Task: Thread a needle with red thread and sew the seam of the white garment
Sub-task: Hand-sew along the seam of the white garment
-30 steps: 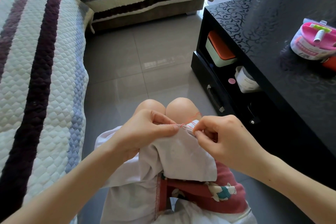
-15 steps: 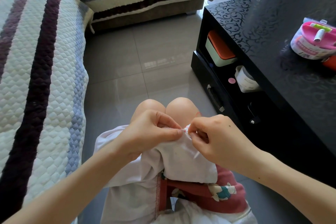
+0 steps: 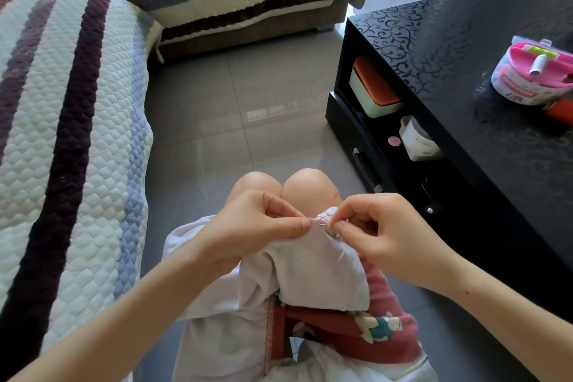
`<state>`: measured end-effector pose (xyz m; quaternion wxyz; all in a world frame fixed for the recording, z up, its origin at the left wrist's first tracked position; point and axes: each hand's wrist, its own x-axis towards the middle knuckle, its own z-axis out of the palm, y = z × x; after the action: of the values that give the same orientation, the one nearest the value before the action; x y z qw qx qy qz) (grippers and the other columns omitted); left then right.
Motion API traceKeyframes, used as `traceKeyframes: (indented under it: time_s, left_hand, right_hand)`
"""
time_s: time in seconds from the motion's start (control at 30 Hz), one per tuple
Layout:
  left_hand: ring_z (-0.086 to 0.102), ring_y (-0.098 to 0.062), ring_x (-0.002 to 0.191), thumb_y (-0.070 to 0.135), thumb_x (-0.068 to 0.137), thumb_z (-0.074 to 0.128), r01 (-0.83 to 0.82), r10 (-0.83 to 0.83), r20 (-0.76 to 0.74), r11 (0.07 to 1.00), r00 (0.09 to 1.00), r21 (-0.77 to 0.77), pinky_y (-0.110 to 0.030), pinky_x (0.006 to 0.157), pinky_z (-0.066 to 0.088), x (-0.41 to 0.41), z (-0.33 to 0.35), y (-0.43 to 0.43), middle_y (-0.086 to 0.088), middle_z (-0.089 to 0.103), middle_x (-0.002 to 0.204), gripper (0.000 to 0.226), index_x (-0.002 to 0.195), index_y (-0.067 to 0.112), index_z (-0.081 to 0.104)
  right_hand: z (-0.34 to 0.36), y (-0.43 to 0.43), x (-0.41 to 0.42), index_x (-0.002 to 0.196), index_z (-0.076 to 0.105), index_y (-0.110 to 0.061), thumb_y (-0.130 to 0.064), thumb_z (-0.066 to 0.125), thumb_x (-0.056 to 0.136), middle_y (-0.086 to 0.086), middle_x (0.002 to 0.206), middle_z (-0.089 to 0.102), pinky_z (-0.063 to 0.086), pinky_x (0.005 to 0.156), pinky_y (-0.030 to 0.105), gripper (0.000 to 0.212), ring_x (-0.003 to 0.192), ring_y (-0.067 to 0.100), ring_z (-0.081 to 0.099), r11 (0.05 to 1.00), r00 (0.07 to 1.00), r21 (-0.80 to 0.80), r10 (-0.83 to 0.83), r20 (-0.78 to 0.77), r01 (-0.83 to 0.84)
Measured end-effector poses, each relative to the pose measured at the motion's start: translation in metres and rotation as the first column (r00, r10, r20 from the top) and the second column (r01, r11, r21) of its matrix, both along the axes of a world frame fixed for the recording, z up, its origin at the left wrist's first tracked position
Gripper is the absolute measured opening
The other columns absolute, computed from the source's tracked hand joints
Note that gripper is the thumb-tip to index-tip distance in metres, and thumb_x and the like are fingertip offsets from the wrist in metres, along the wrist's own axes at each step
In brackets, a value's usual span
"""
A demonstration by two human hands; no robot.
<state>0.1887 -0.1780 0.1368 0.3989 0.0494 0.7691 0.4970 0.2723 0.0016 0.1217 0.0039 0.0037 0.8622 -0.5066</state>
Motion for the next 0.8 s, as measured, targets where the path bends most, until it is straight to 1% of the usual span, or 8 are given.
traceKeyframes:
  time_s: [0.07,0.1,0.23,0.33,0.43,0.57,0.67,0.8]
  left_hand:
    - [0.066,0.001,0.073,0.016,0.081,0.075,0.002,-0.003,0.033,0.999,0.999,0.032,-0.009,0.067,0.048,0.000,0.000,-0.001,-0.001,0.075,0.078,0.006,0.079,0.011,0.077]
    - [0.066,-0.001,0.074,0.014,0.082,0.073,0.001,-0.004,0.058,0.998,0.998,0.060,-0.010,0.067,0.049,0.000,0.001,-0.001,-0.002,0.075,0.079,0.006,0.078,0.012,0.077]
    - [0.069,-0.007,0.073,0.009,0.084,0.068,-0.024,-0.009,0.191,0.985,0.982,0.169,-0.016,0.065,0.052,-0.001,0.002,-0.002,-0.006,0.075,0.080,0.012,0.076,0.011,0.077]
    - [0.069,-0.010,0.072,0.016,0.074,0.070,-0.037,-0.023,0.264,0.975,0.964,0.221,-0.019,0.064,0.054,-0.002,0.002,-0.003,-0.007,0.074,0.081,0.012,0.079,0.008,0.077]
    - [0.069,-0.013,0.073,0.018,0.068,0.070,-0.053,-0.029,0.308,0.966,0.951,0.253,-0.021,0.067,0.056,-0.003,0.000,-0.004,-0.011,0.073,0.085,0.019,0.081,0.005,0.077]
    - [0.068,-0.012,0.066,0.016,0.069,0.069,-0.067,-0.034,0.352,0.960,0.935,0.270,-0.021,0.062,0.055,-0.004,-0.001,-0.006,-0.008,0.072,0.076,0.012,0.075,0.008,0.077]
    - [0.067,-0.013,0.065,0.013,0.073,0.076,-0.056,-0.057,0.385,0.959,0.921,0.278,-0.021,0.060,0.054,-0.003,-0.004,-0.006,-0.010,0.070,0.076,0.013,0.082,0.003,0.074]
    - [0.064,-0.013,0.061,0.015,0.072,0.071,-0.072,-0.040,0.396,0.961,0.917,0.266,-0.021,0.058,0.053,-0.002,-0.006,-0.005,-0.011,0.068,0.073,0.018,0.082,0.001,0.072]
  right_hand:
    - [0.001,0.002,-0.001,0.075,0.073,-0.011,-0.003,0.067,0.085,0.009,0.068,0.069,0.052,0.062,0.037,0.014,0.065,0.026,0.065,0.995,0.998,-0.102,-0.007,0.062,0.014]
    - [0.001,0.003,-0.001,0.076,0.073,-0.009,-0.001,0.066,0.085,0.010,0.071,0.071,0.054,0.066,0.035,0.014,0.070,0.027,0.067,0.987,0.996,-0.162,-0.011,0.092,0.026]
    - [0.001,0.002,-0.001,0.078,0.072,-0.006,0.005,0.063,0.085,0.008,0.075,0.072,0.055,0.072,0.022,0.016,0.073,0.013,0.068,0.935,0.980,-0.347,0.001,0.200,0.070]
    - [0.001,0.001,-0.001,0.079,0.070,-0.001,0.007,0.061,0.084,0.003,0.072,0.071,0.052,0.068,0.017,0.013,0.072,0.007,0.067,0.889,0.975,-0.449,0.009,0.224,0.095]
    - [0.001,-0.001,0.001,0.078,0.067,0.000,0.006,0.058,0.085,-0.001,0.069,0.069,0.045,0.055,0.009,0.012,0.066,0.000,0.064,0.837,0.970,-0.535,0.023,0.240,0.112]
    - [-0.002,-0.005,0.002,0.078,0.064,-0.002,-0.005,0.058,0.083,-0.006,0.067,0.066,0.042,0.055,0.007,0.008,0.060,-0.003,0.059,0.788,0.969,-0.604,0.043,0.245,0.117]
    - [-0.008,-0.008,0.003,0.080,0.063,-0.002,-0.005,0.059,0.086,-0.011,0.066,0.065,0.042,0.056,0.008,0.008,0.059,-0.003,0.058,0.755,0.971,-0.645,0.048,0.233,0.117]
    - [-0.013,-0.013,0.001,0.085,0.065,-0.005,-0.016,0.066,0.085,-0.003,0.071,0.063,0.044,0.059,0.012,0.010,0.065,0.004,0.056,0.797,0.978,-0.599,0.054,0.199,0.078]
